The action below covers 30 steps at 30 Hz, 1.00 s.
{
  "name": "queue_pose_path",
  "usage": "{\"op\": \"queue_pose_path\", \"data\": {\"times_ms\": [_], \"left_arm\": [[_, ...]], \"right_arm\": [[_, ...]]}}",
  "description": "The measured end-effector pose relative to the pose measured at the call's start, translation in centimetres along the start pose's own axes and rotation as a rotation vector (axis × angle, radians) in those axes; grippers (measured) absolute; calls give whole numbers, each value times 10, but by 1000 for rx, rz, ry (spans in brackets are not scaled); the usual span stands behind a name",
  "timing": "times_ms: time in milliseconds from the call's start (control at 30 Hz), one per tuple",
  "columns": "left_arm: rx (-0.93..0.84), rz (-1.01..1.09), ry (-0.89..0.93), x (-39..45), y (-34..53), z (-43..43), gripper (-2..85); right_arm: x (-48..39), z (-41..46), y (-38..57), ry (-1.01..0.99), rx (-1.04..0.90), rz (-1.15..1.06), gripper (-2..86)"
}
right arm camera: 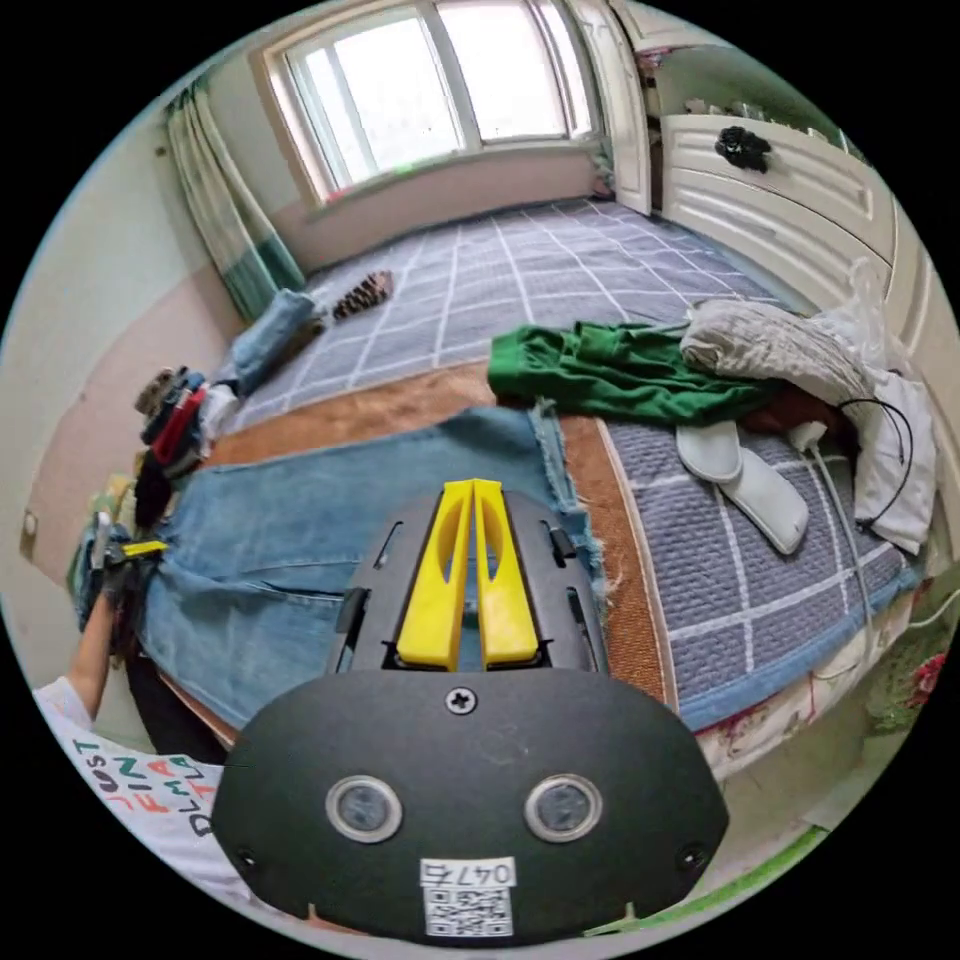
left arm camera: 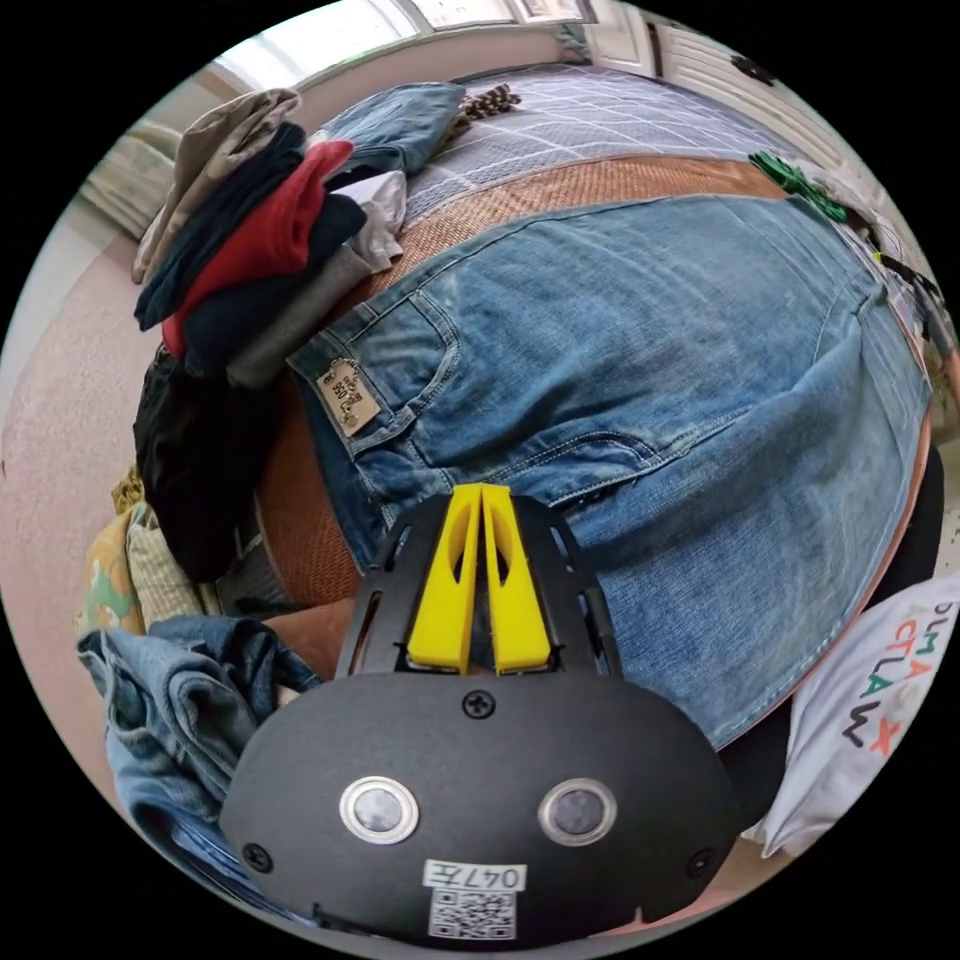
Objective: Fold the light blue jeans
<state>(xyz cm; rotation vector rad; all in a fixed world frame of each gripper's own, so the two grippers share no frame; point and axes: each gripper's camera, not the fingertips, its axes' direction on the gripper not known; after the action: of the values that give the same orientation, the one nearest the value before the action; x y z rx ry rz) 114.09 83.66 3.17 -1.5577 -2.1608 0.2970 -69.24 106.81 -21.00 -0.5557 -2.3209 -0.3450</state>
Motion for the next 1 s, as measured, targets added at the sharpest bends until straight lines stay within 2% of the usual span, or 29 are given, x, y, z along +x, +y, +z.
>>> {"op": "queue_pose_path", "data": {"times_ms": [33, 133, 200, 267, 300, 367, 467, 600, 667, 833, 1000], "left_arm": [[3, -17, 4, -4, 5, 0, -10], [32, -92, -17, -18, 36, -11, -10], [106, -141, -48, -17, 77, -43, -10], [171, -176, -27, -14, 120, -75, -10], [208, -193, -6, -10, 154, -95, -10], [258, -220, 15, -6, 210, -121, -10], [324, -263, 70, -5, 301, -143, -10], [374, -346, 188, -18, 397, -132, -10], [372, -369, 223, -24, 424, -117, -10], [392, -395, 299, -37, 476, -87, -10], [383, -396, 312, -47, 515, -63, -10]], "right_arm": [[3, -27, -10, -108, 57, -2, -12], [-7, -56, -39, -168, -47, -69, -12], [-25, -78, -42, -309, -55, -135, -13], [-68, -137, -31, -622, 72, -276, -13], [-82, -156, -28, -704, 104, -324, -13], [-141, -240, -10, -1012, 227, -585, -13], [-203, -338, 5, -1283, 302, -895, -13], [-258, -419, 21, -1321, 323, -1152, -13], [-276, -449, 26, -1416, 303, -1239, -13], [-285, -488, 33, -1504, 270, -1315, -13], [-294, -521, 45, -1461, 256, -1376, -13]]}}
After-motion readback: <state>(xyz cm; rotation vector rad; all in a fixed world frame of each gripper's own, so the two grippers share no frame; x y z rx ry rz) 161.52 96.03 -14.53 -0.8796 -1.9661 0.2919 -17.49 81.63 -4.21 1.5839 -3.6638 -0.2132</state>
